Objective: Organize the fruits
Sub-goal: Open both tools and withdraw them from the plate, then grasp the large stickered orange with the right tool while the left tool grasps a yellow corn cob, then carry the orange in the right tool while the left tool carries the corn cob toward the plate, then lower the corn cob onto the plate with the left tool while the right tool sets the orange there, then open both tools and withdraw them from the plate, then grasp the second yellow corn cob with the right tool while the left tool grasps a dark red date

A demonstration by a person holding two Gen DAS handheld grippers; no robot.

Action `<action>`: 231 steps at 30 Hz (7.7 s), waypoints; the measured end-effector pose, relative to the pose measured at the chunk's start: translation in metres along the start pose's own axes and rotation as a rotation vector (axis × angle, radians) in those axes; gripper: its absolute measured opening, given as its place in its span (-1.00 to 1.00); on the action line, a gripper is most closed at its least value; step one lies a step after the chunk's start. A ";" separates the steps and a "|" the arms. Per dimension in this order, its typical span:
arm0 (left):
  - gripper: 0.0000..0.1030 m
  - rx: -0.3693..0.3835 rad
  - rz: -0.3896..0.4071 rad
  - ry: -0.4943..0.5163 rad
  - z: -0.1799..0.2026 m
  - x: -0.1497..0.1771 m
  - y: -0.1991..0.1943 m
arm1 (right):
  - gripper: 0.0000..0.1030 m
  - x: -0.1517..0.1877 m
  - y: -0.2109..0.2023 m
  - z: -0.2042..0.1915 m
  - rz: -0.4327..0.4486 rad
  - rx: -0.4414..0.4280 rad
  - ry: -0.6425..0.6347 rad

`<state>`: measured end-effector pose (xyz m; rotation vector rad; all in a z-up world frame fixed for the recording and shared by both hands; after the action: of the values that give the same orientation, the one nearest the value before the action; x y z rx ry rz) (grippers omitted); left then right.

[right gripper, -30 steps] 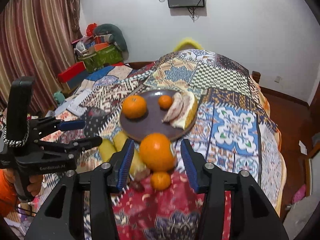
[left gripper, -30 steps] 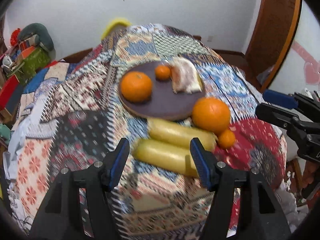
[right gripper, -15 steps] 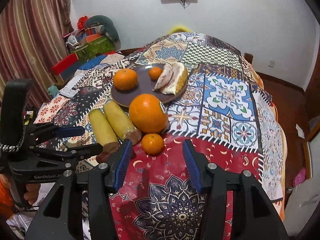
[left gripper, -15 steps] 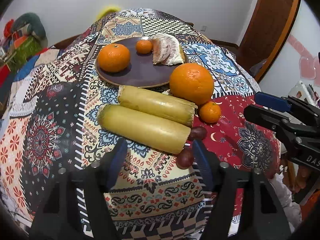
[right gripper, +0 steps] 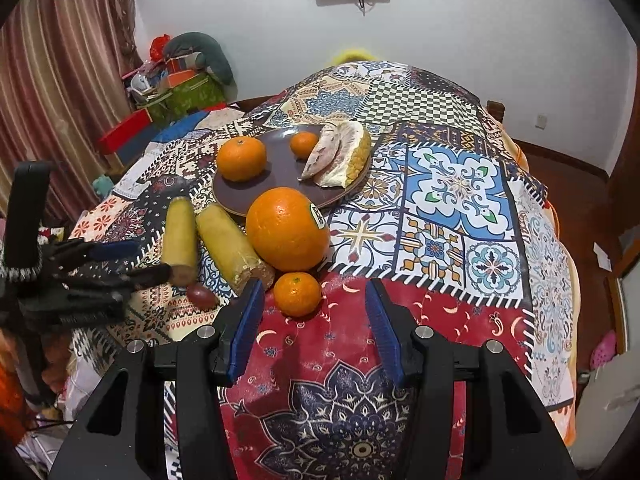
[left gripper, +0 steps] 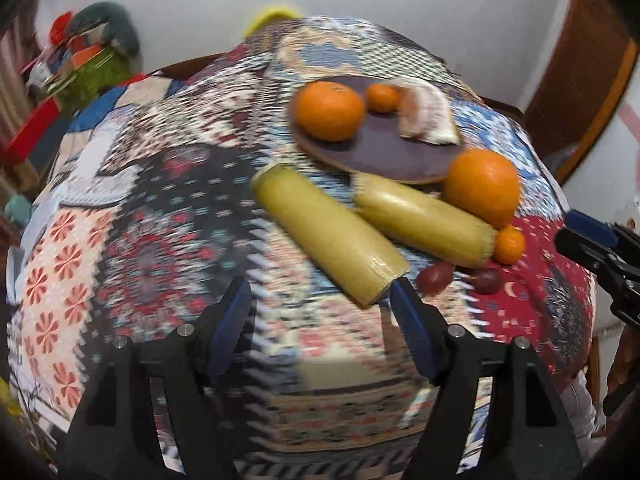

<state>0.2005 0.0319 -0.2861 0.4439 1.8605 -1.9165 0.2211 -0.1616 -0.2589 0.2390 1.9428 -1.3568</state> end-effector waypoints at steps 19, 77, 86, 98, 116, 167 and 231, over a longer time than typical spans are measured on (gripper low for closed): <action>0.41 -0.050 0.059 -0.060 -0.008 -0.045 0.002 | -0.06 -0.013 0.022 -0.010 -0.014 -0.046 -0.004; -0.26 0.035 -0.152 0.044 -0.008 -0.062 0.066 | 0.25 -0.039 0.051 0.017 -0.029 -0.087 0.077; -0.31 0.067 -0.122 0.008 -0.015 -0.068 0.058 | 0.25 -0.042 0.046 0.022 -0.022 -0.075 0.077; -0.32 0.089 0.011 0.063 0.007 -0.075 -0.016 | 0.25 -0.060 0.033 0.016 0.022 -0.069 0.062; -0.32 0.224 0.017 0.078 0.060 -0.115 -0.008 | 0.25 -0.093 0.019 0.016 0.102 -0.064 0.057; -0.16 0.133 0.064 0.050 -0.008 -0.168 0.033 | 0.25 -0.130 0.076 -0.024 0.059 -0.110 -0.072; -0.44 0.180 -0.079 0.094 0.079 -0.009 0.034 | 0.34 -0.030 0.009 -0.010 0.002 -0.081 -0.077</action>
<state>0.2311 -0.0461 -0.3067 0.5324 1.7944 -2.1609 0.2426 -0.1413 -0.2441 0.1483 1.9278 -1.2646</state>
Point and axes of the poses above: each gripper's, at about its wrist camera, not at the fingertips, and y roughly the way its jaws point, z to its right, x to its underside, the point moved 7 cm from there along y, roughly the way its jaws point, and after that the axes turned 2 degrees about -z, right-handed, at the moved point
